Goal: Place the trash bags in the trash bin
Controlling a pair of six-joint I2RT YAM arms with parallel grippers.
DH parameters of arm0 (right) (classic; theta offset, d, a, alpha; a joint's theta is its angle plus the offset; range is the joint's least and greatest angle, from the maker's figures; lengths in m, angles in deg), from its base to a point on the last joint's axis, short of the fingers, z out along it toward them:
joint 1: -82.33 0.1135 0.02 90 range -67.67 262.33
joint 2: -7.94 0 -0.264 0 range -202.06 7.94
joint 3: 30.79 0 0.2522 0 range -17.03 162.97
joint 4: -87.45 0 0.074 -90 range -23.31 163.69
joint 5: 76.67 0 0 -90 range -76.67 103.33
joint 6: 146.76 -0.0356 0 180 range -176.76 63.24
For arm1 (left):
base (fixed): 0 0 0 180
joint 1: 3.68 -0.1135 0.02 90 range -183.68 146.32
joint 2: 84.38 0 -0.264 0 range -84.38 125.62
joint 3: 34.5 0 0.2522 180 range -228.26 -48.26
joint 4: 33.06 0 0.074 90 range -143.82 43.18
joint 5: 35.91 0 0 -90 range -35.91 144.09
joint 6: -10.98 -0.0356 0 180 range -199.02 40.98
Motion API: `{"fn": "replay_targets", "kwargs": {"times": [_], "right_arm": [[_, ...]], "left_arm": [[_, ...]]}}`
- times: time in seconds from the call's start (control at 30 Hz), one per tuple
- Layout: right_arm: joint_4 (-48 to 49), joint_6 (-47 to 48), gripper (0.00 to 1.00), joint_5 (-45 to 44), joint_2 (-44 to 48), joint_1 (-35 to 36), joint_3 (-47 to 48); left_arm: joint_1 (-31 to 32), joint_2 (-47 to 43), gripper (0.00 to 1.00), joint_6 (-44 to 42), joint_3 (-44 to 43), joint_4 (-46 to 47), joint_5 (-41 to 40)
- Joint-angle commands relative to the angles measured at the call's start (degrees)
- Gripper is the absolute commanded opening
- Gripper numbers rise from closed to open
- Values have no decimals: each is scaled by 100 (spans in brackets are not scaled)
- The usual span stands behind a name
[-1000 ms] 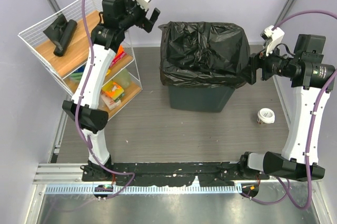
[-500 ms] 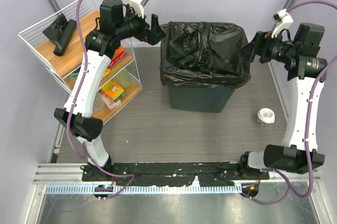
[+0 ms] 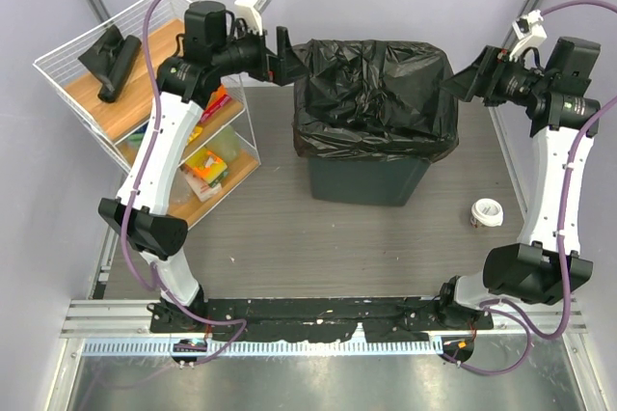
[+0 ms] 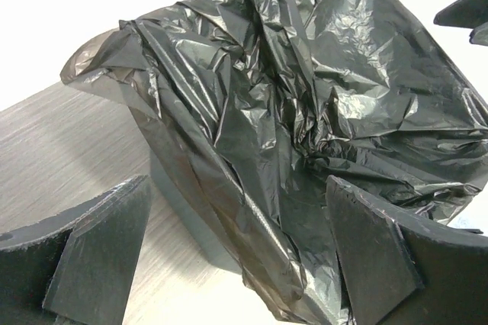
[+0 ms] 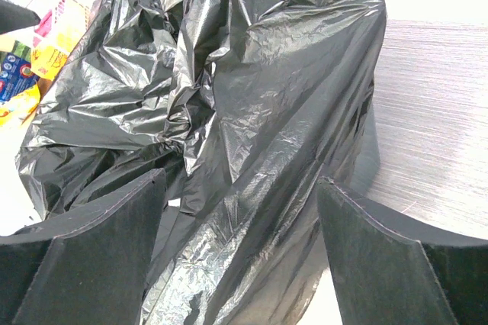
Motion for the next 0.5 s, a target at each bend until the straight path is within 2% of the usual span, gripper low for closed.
{"fn": "replay_targets", "kwargs": {"times": [0.0,0.13,0.27,0.47], "right_arm": [[404,-195,84,283,-60,-81,52],[466,-187,84,265,-112,-98,-36],[457,-117,84,195,-104,-116,-63],[396,24,84,151,-60,-160,-89]], "left_arm": [[235,-189,100,-236,-184,-244,-371],[385,-259,100,-422,-202,-367,-900],[587,-539,100,-834,192,-298,-1515],[649,-1084,100,-967,914,-148,-1630]]}}
